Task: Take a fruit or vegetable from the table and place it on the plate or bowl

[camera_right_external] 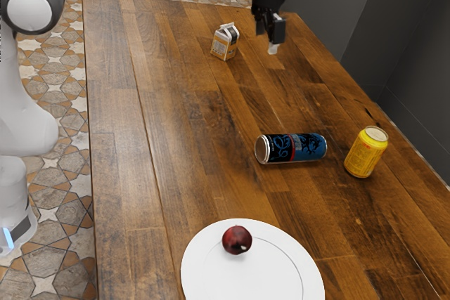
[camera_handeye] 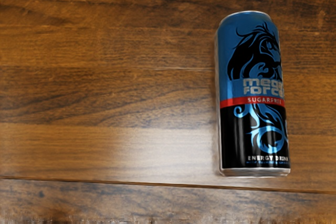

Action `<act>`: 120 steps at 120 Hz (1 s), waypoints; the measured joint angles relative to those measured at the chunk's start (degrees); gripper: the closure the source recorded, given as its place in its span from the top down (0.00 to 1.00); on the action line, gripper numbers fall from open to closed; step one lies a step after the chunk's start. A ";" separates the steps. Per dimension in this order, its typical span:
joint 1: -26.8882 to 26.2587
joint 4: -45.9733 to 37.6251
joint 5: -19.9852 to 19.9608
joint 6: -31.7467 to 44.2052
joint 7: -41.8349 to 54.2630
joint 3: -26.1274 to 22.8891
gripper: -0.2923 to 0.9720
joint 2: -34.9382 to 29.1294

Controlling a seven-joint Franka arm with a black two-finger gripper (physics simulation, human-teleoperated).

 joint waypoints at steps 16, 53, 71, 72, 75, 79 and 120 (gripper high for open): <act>2.68 -0.94 0.29 3.01 0.40 0.77 0.75 -1.36; 1.27 2.43 3.81 2.92 2.63 -0.98 0.75 -2.54; 0.43 3.83 1.23 -0.21 3.23 -1.78 0.75 -7.50; 0.39 3.81 1.04 -0.35 3.26 -1.83 0.75 -7.59; 0.20 3.91 0.47 -0.76 3.36 -2.07 0.75 -7.72; 0.07 4.13 -0.84 -1.24 3.52 -2.58 0.75 -7.68; -0.76 1.19 7.36 0.48 3.48 -2.71 0.75 -7.86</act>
